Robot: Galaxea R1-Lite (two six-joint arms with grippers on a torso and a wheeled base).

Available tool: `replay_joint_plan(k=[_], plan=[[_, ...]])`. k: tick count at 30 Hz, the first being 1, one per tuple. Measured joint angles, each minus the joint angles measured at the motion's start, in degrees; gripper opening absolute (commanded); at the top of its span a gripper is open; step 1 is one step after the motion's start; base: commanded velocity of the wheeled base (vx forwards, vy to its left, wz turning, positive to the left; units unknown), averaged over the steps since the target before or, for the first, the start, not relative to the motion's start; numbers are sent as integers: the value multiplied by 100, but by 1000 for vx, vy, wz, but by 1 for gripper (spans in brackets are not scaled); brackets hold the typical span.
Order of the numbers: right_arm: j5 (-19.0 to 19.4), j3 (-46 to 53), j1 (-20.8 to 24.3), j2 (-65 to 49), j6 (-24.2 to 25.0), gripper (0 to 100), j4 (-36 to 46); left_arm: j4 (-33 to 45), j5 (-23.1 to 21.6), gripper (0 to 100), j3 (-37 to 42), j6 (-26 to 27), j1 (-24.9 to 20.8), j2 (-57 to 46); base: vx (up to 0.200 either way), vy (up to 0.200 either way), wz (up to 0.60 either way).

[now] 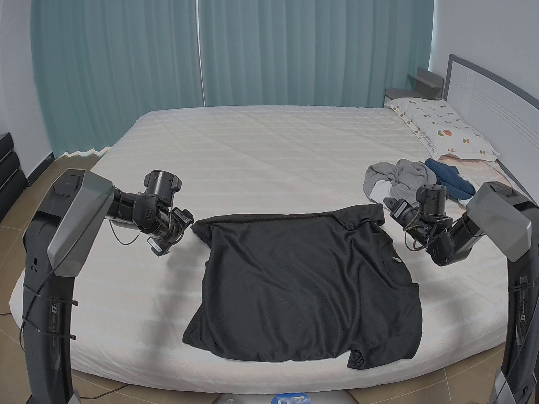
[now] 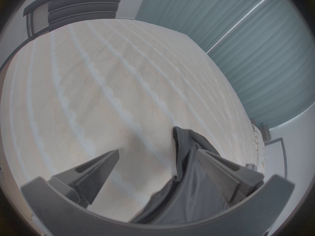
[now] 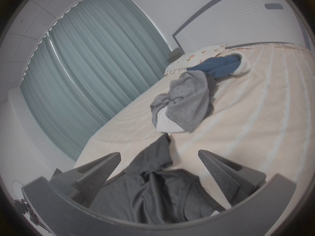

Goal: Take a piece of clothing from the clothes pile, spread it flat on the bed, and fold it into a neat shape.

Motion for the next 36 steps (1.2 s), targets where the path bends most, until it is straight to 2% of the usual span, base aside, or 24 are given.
replay_joint_plan(k=[5,11,17,22,29,33,36], plan=[[240,789,26,-347,213,100,-197,-493,-200,100,1006,-17,-44,-502,0,0,0],[574,1829,61,-856,439,100,-406,-1504,-364,100,2637,-37,-157,-1103,-67,0,0],[890,3029,91,-1374,640,100,-692,-2675,-452,100,4313,-88,-421,-1723,-200,0,0],[1195,4025,122,-1687,816,100,-1380,-3762,-499,100,5416,-226,-812,-2227,0,0,0],[1378,4504,146,-1859,975,100,-1666,-4487,-532,100,5933,-846,-1089,-2461,0,0,0],[1432,4548,144,-1894,1125,100,-1684,-4580,-557,100,5983,-936,-1122,-2404,0,0,0],[1435,4573,150,-1905,1145,100,-1686,-4582,-595,100,5983,-947,-1135,-2378,0,-200,0]])
